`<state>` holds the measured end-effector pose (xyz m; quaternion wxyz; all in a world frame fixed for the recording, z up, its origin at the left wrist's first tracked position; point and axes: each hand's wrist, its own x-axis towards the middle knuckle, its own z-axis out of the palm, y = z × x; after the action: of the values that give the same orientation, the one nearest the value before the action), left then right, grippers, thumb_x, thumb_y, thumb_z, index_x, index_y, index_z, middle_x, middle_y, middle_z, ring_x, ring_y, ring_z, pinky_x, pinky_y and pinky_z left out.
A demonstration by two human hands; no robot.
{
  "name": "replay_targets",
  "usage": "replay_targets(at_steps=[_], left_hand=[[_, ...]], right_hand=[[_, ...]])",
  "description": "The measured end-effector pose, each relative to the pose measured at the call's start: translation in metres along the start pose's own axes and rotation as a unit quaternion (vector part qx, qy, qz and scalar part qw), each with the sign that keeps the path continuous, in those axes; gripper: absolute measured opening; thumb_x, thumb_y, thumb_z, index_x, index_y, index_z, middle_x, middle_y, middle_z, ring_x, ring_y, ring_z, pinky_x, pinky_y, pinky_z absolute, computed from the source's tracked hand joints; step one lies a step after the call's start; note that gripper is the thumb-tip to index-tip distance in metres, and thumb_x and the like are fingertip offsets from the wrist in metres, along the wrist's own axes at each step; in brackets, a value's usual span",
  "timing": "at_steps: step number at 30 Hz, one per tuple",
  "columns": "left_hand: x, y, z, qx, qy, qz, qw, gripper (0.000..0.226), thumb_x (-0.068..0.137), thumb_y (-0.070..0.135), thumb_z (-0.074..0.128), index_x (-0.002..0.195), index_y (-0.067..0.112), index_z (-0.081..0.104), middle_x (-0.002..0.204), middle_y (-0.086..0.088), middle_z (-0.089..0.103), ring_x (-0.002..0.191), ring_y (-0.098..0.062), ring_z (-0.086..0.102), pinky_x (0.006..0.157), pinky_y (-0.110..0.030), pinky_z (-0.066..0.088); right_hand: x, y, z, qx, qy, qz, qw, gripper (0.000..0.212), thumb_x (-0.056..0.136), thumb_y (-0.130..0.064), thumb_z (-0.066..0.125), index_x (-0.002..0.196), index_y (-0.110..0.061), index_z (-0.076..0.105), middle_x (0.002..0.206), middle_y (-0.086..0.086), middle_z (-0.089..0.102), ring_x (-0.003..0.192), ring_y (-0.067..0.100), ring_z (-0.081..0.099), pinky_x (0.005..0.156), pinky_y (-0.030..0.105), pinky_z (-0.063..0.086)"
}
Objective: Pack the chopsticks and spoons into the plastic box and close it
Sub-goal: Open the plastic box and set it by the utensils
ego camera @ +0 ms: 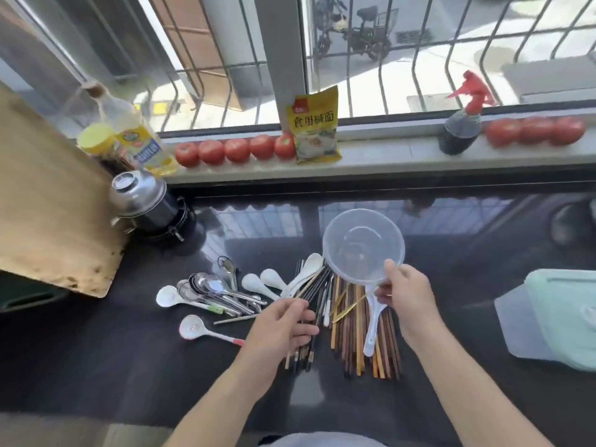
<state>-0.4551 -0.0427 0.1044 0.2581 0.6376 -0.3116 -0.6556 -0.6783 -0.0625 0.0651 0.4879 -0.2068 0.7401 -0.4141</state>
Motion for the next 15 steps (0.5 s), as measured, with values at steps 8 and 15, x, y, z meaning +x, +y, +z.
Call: replay_targets(at_steps=[8,15], left_hand=[[0.029,0.004,-0.068,-0.108,0.153,0.062,0.980,0.022,0.110,0.016,0.046,0.103,-0.003,0.057,0.081,-0.021,0.077,0.079,-0.033,0.077,0.061,-0.030,0.062],[0.158,0.068,-0.170,-0.182,0.184,0.056,0.964,0.014,0.108,0.012,0.042,0.108,0.003,0.053,0.068,-0.012,0.074,0.070,-0.021,0.074,0.063,-0.029,0.059]], right_hand=[[-0.056,-0.004,0.110,-0.135,-0.247,-0.041,0.959,0.037,0.104,-0.033,0.048,0.085,-0.009,0.069,0.083,0.013,0.073,0.069,0.018,0.069,0.068,0.030,0.058],[-0.029,0.005,0.132,-0.155,-0.152,0.008,0.976,0.024,0.092,-0.014,0.056,0.073,-0.008,0.068,0.081,0.016,0.073,0.063,0.018,0.064,0.070,0.043,0.057]])
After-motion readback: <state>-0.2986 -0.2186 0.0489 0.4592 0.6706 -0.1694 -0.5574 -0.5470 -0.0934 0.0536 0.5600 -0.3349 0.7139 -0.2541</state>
